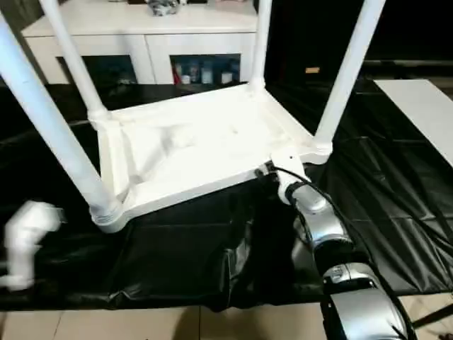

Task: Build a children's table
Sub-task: Rotate table base

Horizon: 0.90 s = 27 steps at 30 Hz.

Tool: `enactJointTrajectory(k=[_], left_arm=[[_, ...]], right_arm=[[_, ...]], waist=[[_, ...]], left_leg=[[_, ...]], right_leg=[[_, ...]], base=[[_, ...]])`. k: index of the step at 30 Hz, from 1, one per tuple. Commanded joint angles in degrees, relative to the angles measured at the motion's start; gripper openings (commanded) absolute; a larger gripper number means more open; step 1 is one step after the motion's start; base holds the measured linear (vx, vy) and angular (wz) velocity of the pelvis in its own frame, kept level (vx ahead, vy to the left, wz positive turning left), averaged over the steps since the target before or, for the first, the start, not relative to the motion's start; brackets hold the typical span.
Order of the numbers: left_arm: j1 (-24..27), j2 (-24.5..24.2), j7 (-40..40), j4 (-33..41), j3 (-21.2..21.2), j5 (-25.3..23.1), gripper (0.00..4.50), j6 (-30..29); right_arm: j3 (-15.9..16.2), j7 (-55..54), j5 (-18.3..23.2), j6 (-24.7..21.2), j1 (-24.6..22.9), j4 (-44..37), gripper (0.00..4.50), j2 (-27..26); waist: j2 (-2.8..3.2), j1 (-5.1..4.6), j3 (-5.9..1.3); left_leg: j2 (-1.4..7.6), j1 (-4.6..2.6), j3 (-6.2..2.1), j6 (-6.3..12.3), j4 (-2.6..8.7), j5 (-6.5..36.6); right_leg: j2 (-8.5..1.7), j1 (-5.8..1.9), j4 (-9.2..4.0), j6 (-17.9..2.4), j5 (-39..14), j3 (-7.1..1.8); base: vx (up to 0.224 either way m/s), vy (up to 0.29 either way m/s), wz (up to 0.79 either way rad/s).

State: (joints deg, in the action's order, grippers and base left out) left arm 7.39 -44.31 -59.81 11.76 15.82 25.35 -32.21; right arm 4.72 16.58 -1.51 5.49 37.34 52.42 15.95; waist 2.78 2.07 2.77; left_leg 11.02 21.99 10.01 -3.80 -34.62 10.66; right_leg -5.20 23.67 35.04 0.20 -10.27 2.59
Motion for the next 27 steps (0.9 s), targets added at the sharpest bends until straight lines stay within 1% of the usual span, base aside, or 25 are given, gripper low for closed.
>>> enactJointTrajectory(k=[1,3,4,5,6,7,8,10,11,12,13,14,15,16,17,18,19,21,22,24,25,26,27], left_arm=[[-0.5,-0.3,-0.5,-1.0,3.6,3.5,1.62,-0.8],[-1.0,0.3,-0.3,-2.3,6.9,6.0,1.68,1.4],[-1.0,0.5,-0.3,-2.7,7.6,6.4,1.9,2.2],[-0.9,0.5,-0.6,-3.1,8.5,6.8,2.01,3.3],[-0.9,0.7,-1.0,-3.3,9.2,7.1,2.01,4.0],[-1.4,1.5,-1.2,-3.6,10.4,7.7,2.18,5.0],[-1.9,1.8,-1.2,-3.7,10.7,7.8,2.18,5.3],[-3.4,2.5,-0.7,-4.5,10.5,7.4,2.45,6.0],[-4.3,3.0,-0.4,-4.9,9.9,7.2,2.49,6.6],[-5.5,3.6,0.2,-5.4,9.1,7.2,2.5,6.8],[-5.8,3.7,0.4,-5.6,8.8,7.2,2.5,7.0],[-7.3,4.4,1.1,-6.5,7.6,6.8,2.57,7.7],[-8.7,5.0,1.4,-7.5,6.6,6.7,2.57,8.5],[-9.9,5.4,1.4,-8.4,5.8,6.6,2.76,9.0],[-10.8,5.7,1.5,-8.9,5.2,6.6,2.87,9.2],[-13.2,6.8,1.4,-10.4,4.5,7.0,2.87,9.3],[-14.3,7.2,1.4,-11.2,4.2,6.9,2.87,9.3],[-17.1,8.0,1.1,-14.5,2.4,5.1,3.11,10.5],[-17.1,8.0,1.1,-14.5,2.4,5.1,3.11,10.5],[-18.8,8.6,1.1,-16.8,1.5,3.9,3.33,11.5],[-19.3,8.8,1.2,-17.4,1.3,3.8,3.42,11.7],[-21.1,9.5,1.8,-19.8,0.5,3.2,3.68,12.7],[-21.4,9.6,1.7,-20.1,0.3,3.1,3.68,12.9]], right_arm=[[-0.8,0.2,0.9,1.3,-0.8,0.0,3.76,-0.5],[-1.2,0.6,1.2,2.4,-1.0,0.3,3.76,-0.9],[-1.4,0.8,1.3,2.7,-1.1,0.3,3.76,-1.0],[-1.5,1.7,1.7,3.0,-1.5,-0.5,3.76,-1.1],[-1.6,2.9,2.3,3.4,-2.0,-1.2,3.76,-1.2],[-2.2,5.8,4.0,3.6,-3.0,-3.0,3.76,-1.5],[-2.4,6.6,4.4,3.7,-3.3,-3.4,3.76,-1.6],[-2.5,7.8,4.9,3.2,-3.7,-3.7,3.76,-1.6],[-2.2,7.9,4.6,2.8,-3.8,-3.5,3.76,-1.6],[-1.9,7.7,4.3,2.6,-3.8,-3.1,3.76,-1.6],[-1.9,7.6,4.3,2.5,-3.7,-3.0,3.76,-1.6],[-1.7,7.4,4.0,2.1,-3.6,-2.3,3.76,-1.8],[-1.4,6.9,3.5,2.1,-3.4,-1.8,3.76,-1.9],[-1.3,6.6,3.1,2.1,-3.1,-1.3,3.76,-2.1],[-1.2,6.4,2.9,2.1,-2.9,-0.9,3.76,-2.2],[-1.1,6.4,2.6,2.2,-2.7,-0.7,3.76,-2.4],[-1.1,6.5,2.5,2.2,-2.6,-0.7,3.76,-2.6],[-1.1,7.0,2.4,2.0,-2.5,-1.0,3.76,-2.9],[-1.1,7.0,2.4,2.0,-2.5,-1.0,3.76,-2.9],[-1.0,7.2,2.3,2.1,-2.4,-0.9,3.76,-3.0],[-0.9,7.3,2.3,2.1,-2.4,-0.9,3.76,-3.1],[-0.7,7.4,2.1,2.1,-2.4,-1.0,3.76,-3.2],[-0.7,7.5,2.0,2.1,-2.4,-1.0,3.76,-3.2]], waist=[[0.24,0.18,-3.36],[0.18,0.29,-3.38],[0.19,0.28,-3.34],[0.2,0.3,-3.34],[0.16,0.32,-3.34],[-0.04,0.42,-3.33],[0.12,0.67,-3.37],[0.11,0.9,-3.44],[0.19,1.06,-3.41],[-0.02,1.12,-3.4],[0.03,1.25,-3.36],[0.04,1.43,-3.41],[-0.13,1.48,-3.41],[0.04,1.67,-3.42],[0.0,1.68,-3.47],[-0.19,1.71,-3.59],[-0.19,1.71,-3.59],[-0.34,1.65,-3.65],[-0.34,1.62,-3.71],[-0.38,1.6,-3.74],[-0.26,1.62,-3.83],[-0.25,1.63,-3.91],[-0.29,1.62,-3.88]], left_leg=[[0.97,-1.14,0.0,1.18,4.65,16.7],[0.92,-1.22,0.03,1.04,4.63,17.6],[1.0,-1.22,-0.01,1.02,4.69,17.9],[1.03,-1.21,-0.03,1.0,4.72,18.0],[1.08,-1.21,-0.03,1.17,4.73,18.0],[1.14,-1.23,0.06,1.54,4.71,18.2],[1.27,-1.19,0.03,1.6,4.72,17.2],[1.29,-1.28,0.09,1.75,4.71,16.7],[1.29,-1.36,0.13,1.64,4.7,16.8],[1.3,-1.29,0.11,1.6,4.72,16.7],[1.28,-1.32,0.11,1.44,4.75,16.9],[1.26,-1.39,0.1,1.07,4.73,16.9],[1.23,-1.4,0.15,1.04,4.69,16.9],[1.18,-1.54,0.17,0.71,4.71,17.2],[1.18,-1.39,0.09,0.34,4.72,17.1],[1.16,-1.29,0.05,0.23,4.71,16.1],[1.16,-1.29,0.05,0.23,4.71,16.1],[1.03,-1.15,0.07,0.41,4.61,15.0],[1.01,-1.19,0.06,0.57,4.52,14.6],[1.08,-1.05,0.05,0.8,4.51,13.8],[1.08,-1.07,0.01,0.85,4.47,13.5],[1.08,-1.12,0.06,0.96,4.39,12.8],[1.06,-1.09,0.07,1.09,4.4,12.7]], right_leg=[[-1.35,-2.18,-3.46,-14.3,-10.7,-1.39],[-1.46,-2.17,-3.51,-14.2,-11.5,-1.45],[-1.5,-2.2,-3.58,-14.1,-11.8,-1.46],[-1.48,-2.24,-3.56,-13.9,-11.8,-1.46],[-1.45,-2.23,-3.52,-13.8,-11.9,-1.47],[-1.45,-2.29,-3.66,-13.6,-12.0,-1.51],[-1.51,-2.37,-3.48,-13.6,-11.4,-1.53],[-1.42,-2.3,-3.41,-13.9,-10.9,-1.48],[-1.42,-2.21,-3.38,-14.1,-11.0,-1.48],[-1.48,-2.28,-3.4,-14.1,-11.2,-1.49],[-1.51,-2.26,-3.43,-14.0,-11.7,-1.5],[-1.57,-2.22,-3.42,-13.8,-12.0,-1.56],[-1.58,-2.21,-3.47,-13.7,-12.1,-1.6],[-1.57,-2.05,-3.55,-13.5,-12.9,-1.6],[-1.67,-2.2,-3.41,-13.4,-12.7,-1.63],[-1.73,-2.41,-3.29,-13.3,-12.0,-1.6],[-1.73,-2.41,-3.29,-13.3,-12.0,-1.6],[-1.72,-2.55,-3.25,-13.2,-10.9,-1.6],[-1.75,-2.57,-3.21,-13.1,-10.6,-1.61],[-1.78,-2.64,-3.14,-13.3,-9.8,-1.57],[-1.81,-2.69,-3.11,-13.4,-9.5,-1.56],[-1.75,-2.67,-2.99,-13.8,-8.2,-1.52],[-1.7,-2.67,-3.01,-13.9,-7.9,-1.51]], base=[[0.0,0.0,0.0],[0.0,0.0,0.0],[0.0,0.0,0.0],[0.0,0.0,0.0],[0.0,0.0,0.0],[0.0,0.0,0.0],[0.0,0.0,0.0],[0.0,0.0,0.0],[0.0,0.0,0.0],[0.0,0.0,0.0],[0.0,0.0,0.0],[0.0,0.0,0.0],[0.0,0.0,0.0],[0.0,0.0,0.0],[0.0,0.0,0.0],[0.0,0.0,0.0],[0.0,0.0,0.0],[0.0,0.0,0.0],[0.0,0.0,0.0],[0.0,0.0,0.0],[0.0,0.0,0.0],[0.0,0.0,0.0],[0.0,0.0,0.0]])
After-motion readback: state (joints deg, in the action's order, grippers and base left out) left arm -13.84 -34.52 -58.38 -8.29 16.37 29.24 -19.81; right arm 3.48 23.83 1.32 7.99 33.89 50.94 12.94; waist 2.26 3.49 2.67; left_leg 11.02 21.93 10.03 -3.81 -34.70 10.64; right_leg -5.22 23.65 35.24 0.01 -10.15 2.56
